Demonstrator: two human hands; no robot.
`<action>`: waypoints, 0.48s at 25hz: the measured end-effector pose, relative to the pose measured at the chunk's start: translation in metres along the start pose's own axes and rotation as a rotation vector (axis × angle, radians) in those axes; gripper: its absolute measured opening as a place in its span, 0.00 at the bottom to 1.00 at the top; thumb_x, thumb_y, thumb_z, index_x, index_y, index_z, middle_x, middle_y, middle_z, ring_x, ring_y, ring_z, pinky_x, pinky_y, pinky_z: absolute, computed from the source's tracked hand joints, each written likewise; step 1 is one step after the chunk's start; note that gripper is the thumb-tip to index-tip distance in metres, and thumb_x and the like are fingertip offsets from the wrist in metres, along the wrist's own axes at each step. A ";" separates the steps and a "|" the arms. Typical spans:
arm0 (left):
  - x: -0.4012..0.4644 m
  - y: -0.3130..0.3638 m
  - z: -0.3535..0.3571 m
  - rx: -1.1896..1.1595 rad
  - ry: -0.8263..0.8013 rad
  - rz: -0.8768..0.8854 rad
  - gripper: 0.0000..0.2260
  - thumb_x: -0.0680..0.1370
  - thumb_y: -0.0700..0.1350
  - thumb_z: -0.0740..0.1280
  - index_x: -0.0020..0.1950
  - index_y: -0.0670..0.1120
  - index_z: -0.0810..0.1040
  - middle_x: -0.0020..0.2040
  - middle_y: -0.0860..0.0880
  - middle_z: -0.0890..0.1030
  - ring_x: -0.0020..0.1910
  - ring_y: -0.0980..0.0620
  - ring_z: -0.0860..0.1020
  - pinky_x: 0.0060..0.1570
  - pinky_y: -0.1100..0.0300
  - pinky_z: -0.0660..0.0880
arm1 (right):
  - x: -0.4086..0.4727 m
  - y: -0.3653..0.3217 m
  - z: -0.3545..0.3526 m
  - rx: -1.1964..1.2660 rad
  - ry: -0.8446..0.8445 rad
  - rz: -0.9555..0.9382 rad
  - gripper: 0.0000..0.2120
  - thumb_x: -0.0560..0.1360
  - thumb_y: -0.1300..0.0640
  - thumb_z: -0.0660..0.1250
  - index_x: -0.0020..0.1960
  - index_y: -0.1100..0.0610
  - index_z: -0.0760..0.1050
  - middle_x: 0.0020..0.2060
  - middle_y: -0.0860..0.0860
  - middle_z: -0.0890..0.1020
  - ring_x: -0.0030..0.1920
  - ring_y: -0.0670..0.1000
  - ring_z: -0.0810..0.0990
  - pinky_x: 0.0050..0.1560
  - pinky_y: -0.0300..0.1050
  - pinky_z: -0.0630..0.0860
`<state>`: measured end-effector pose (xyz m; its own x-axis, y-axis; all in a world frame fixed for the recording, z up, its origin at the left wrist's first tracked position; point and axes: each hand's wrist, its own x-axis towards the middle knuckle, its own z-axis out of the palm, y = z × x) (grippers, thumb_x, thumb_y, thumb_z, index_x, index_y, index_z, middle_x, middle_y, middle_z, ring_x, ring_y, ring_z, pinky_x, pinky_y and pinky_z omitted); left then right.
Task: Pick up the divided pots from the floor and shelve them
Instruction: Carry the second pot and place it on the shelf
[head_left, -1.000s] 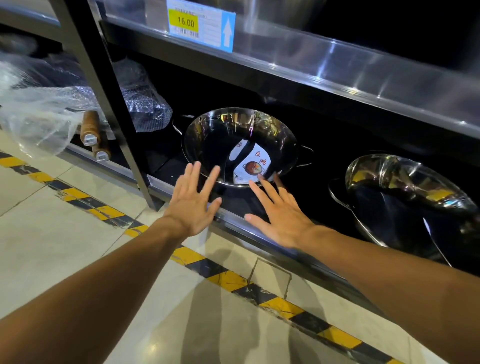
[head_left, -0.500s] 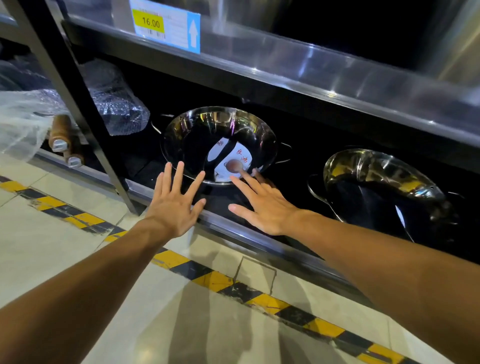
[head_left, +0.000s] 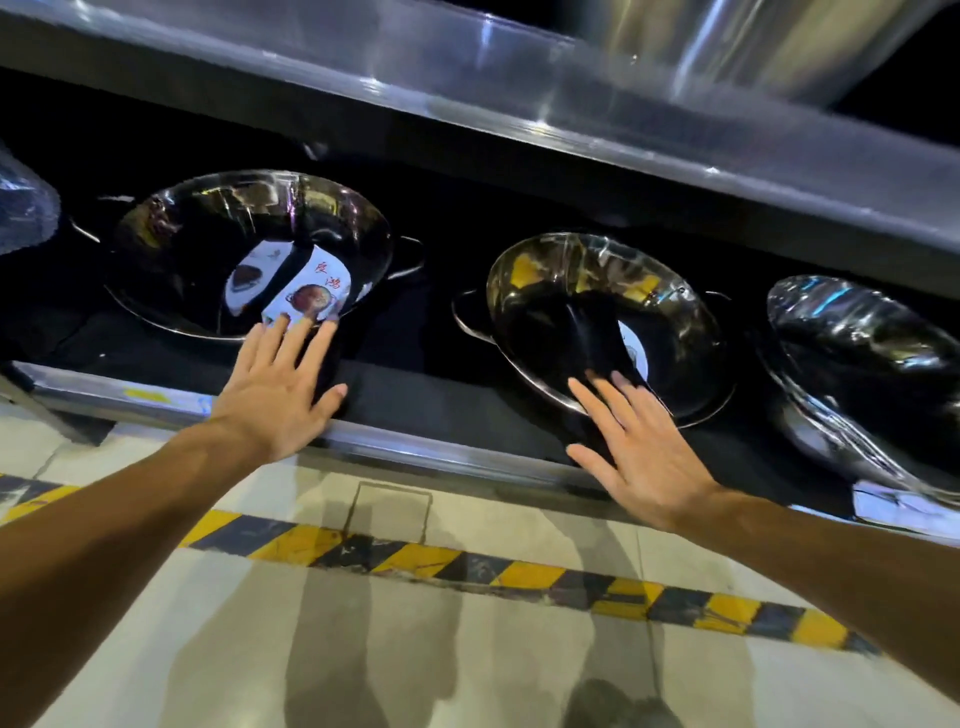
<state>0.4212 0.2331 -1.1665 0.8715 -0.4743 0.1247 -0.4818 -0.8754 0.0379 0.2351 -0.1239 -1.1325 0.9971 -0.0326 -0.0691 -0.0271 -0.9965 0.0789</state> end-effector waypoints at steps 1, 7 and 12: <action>-0.003 -0.004 -0.002 -0.006 0.001 0.002 0.34 0.80 0.57 0.57 0.81 0.44 0.49 0.80 0.40 0.56 0.79 0.37 0.51 0.77 0.45 0.44 | 0.000 -0.002 0.003 0.021 0.003 0.015 0.34 0.82 0.35 0.46 0.83 0.48 0.41 0.82 0.50 0.53 0.82 0.53 0.45 0.80 0.54 0.45; -0.007 -0.006 -0.006 0.067 -0.039 -0.004 0.34 0.81 0.60 0.52 0.81 0.48 0.42 0.81 0.43 0.52 0.79 0.39 0.48 0.77 0.45 0.44 | 0.024 -0.039 0.004 0.055 0.068 0.032 0.35 0.82 0.35 0.42 0.83 0.51 0.42 0.79 0.52 0.60 0.78 0.55 0.58 0.78 0.57 0.52; -0.005 -0.006 -0.007 0.062 -0.096 -0.046 0.34 0.81 0.61 0.51 0.80 0.50 0.38 0.82 0.46 0.49 0.79 0.39 0.46 0.77 0.44 0.43 | 0.053 -0.066 -0.004 0.150 0.055 0.010 0.35 0.82 0.35 0.46 0.82 0.54 0.48 0.78 0.51 0.61 0.77 0.52 0.58 0.79 0.54 0.50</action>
<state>0.4189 0.2410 -1.1604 0.8988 -0.4373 0.0291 -0.4369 -0.8993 -0.0199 0.2904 -0.0594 -1.1374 0.9990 -0.0423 -0.0143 -0.0432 -0.9966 -0.0699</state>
